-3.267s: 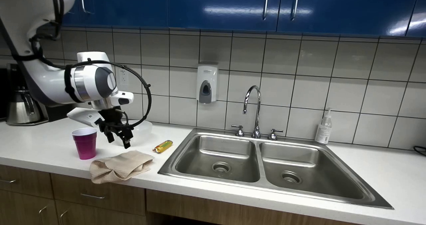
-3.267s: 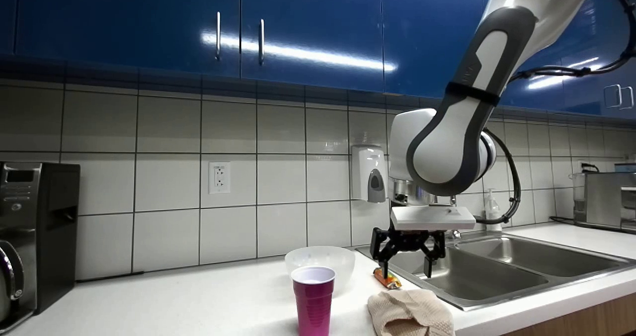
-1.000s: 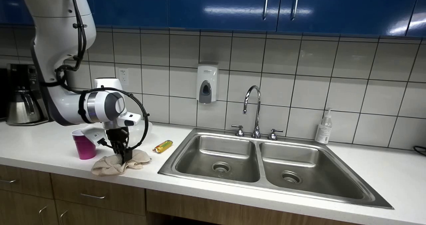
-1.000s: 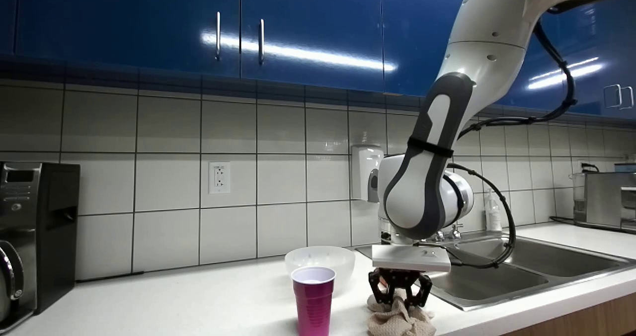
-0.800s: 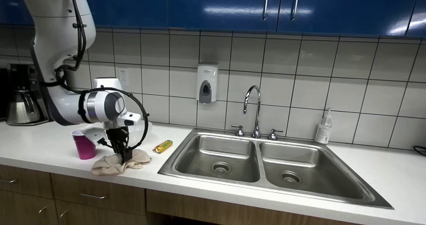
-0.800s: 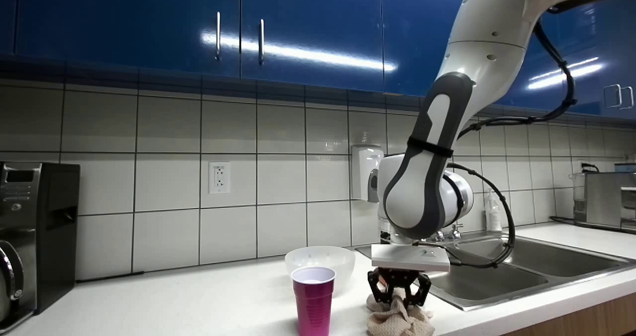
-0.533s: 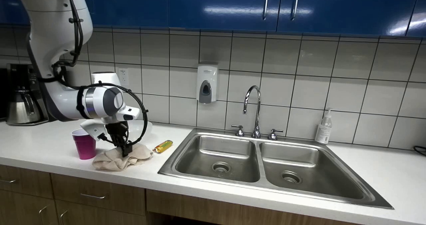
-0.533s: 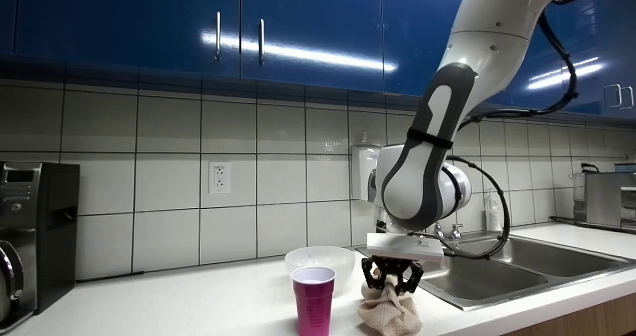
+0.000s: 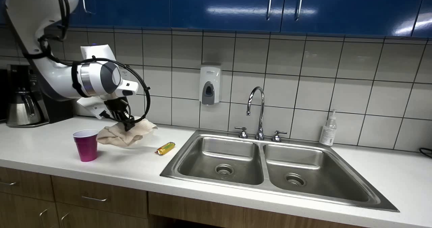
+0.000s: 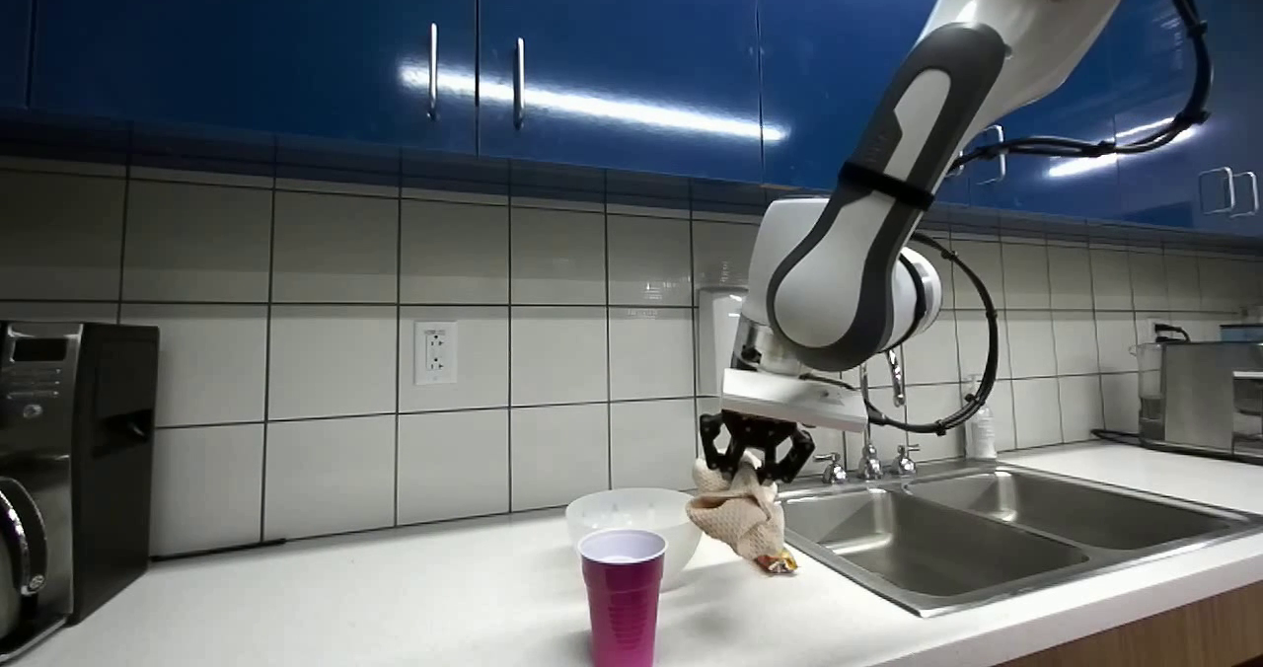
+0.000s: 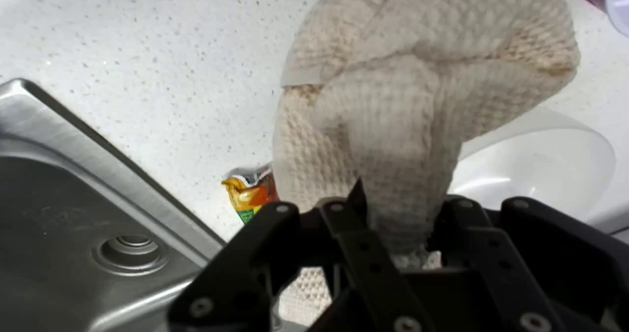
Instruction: Put the towel in the bowl
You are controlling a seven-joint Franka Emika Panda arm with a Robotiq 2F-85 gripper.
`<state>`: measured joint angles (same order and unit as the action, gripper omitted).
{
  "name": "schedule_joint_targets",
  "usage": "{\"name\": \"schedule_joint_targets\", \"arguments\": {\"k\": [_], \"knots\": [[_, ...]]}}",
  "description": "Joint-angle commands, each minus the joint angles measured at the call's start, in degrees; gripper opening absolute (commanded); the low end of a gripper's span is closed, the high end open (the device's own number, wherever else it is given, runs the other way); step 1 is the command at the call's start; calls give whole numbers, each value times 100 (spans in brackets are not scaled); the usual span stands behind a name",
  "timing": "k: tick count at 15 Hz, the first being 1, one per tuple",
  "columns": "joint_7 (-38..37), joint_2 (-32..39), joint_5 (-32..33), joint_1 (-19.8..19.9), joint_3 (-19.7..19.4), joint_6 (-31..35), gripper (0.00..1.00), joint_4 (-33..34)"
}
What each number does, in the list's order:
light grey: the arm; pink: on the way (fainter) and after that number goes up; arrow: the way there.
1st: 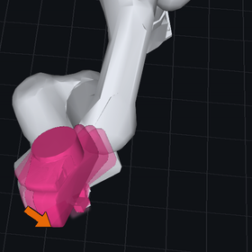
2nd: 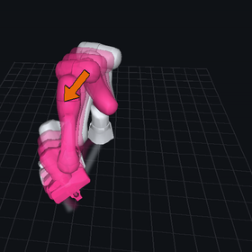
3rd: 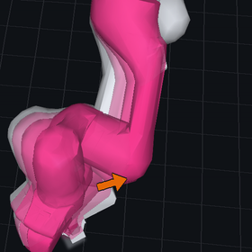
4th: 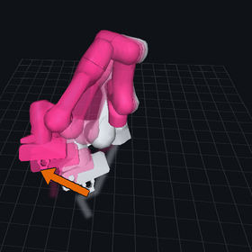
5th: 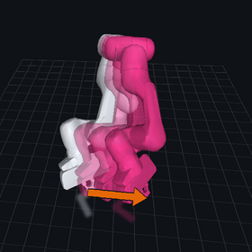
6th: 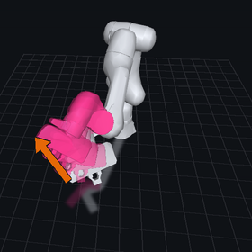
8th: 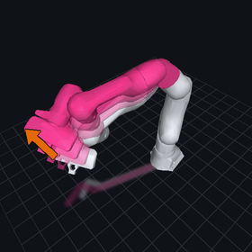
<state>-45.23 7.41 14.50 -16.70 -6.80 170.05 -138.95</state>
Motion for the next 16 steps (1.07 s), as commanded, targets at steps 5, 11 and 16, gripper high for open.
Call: {"name": "schedule_joint_targets", "arguments": {"k": [5,11,16], "knots": [[-63,-703,398,-88,45,119,4,-103],[-190,-432,553,-331,105,81,4,358],[-333,-13,607,-424,36,53,4,869]]}}
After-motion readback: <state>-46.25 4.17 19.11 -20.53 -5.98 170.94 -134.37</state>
